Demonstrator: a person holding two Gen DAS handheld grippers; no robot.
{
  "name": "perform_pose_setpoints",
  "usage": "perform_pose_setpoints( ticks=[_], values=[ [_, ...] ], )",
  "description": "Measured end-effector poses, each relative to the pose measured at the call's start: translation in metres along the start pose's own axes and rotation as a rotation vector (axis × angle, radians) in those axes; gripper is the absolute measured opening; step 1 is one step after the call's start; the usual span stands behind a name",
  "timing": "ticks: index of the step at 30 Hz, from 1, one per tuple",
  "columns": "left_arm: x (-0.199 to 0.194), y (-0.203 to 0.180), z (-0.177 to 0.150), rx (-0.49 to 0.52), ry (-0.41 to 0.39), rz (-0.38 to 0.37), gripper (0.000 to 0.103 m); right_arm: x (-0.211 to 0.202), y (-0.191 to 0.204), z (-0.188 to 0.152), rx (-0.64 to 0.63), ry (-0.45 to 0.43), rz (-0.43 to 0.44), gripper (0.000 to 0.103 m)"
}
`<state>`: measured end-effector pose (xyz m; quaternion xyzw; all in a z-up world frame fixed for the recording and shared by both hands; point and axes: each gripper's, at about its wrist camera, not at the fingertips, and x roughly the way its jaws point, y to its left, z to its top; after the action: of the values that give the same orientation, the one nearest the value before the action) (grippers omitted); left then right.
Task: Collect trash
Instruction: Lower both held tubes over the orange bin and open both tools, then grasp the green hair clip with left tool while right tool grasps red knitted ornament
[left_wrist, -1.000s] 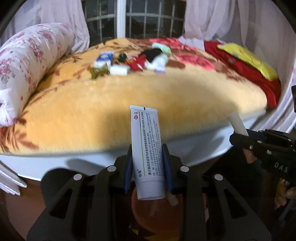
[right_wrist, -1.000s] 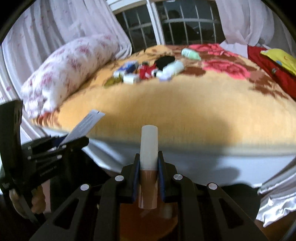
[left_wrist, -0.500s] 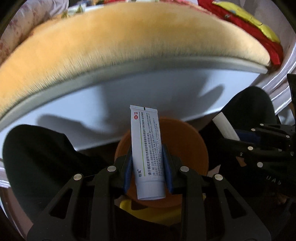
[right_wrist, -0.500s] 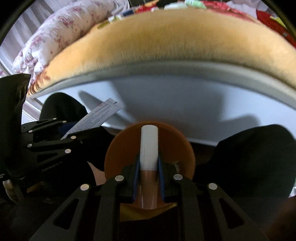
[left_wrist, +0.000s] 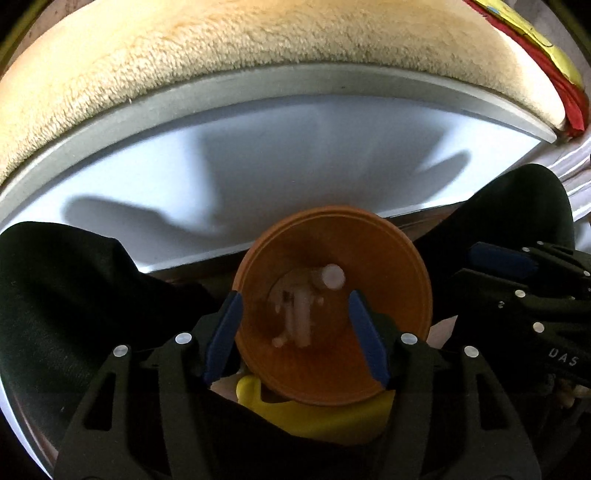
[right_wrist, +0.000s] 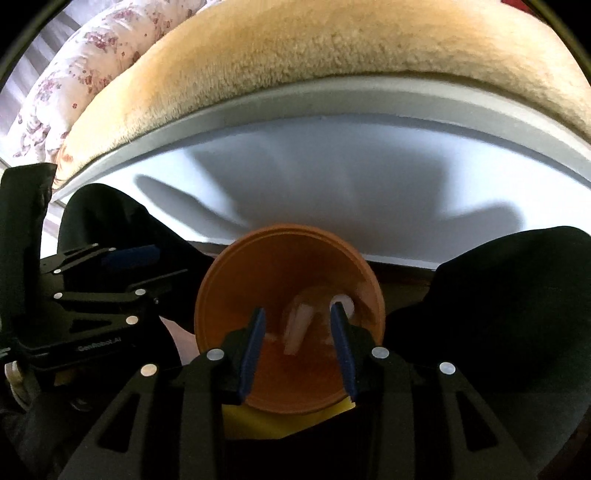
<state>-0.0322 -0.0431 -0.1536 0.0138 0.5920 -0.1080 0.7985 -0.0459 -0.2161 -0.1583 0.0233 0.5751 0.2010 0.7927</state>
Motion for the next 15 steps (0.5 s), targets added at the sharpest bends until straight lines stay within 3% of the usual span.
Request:
perform_pose_setpoints(
  ticks=[5,11,15],
  values=[
    [-0.022,-0.002,-0.001,0.016,-0.056,-0.017,0.062,-0.019,0.001,0.002,-0.006,-0.039,0.002,0.038],
    [-0.080,0.005,0.004,0.029,-0.214,-0.035,0.068,-0.055,0.008,0.008,-0.040,-0.119,0.019,0.039],
    [-0.115,0.023,0.026,-0.001,-0.331,0.013,0.068,-0.079,0.009,0.023,-0.027,-0.194,0.062,0.047]
  ],
)
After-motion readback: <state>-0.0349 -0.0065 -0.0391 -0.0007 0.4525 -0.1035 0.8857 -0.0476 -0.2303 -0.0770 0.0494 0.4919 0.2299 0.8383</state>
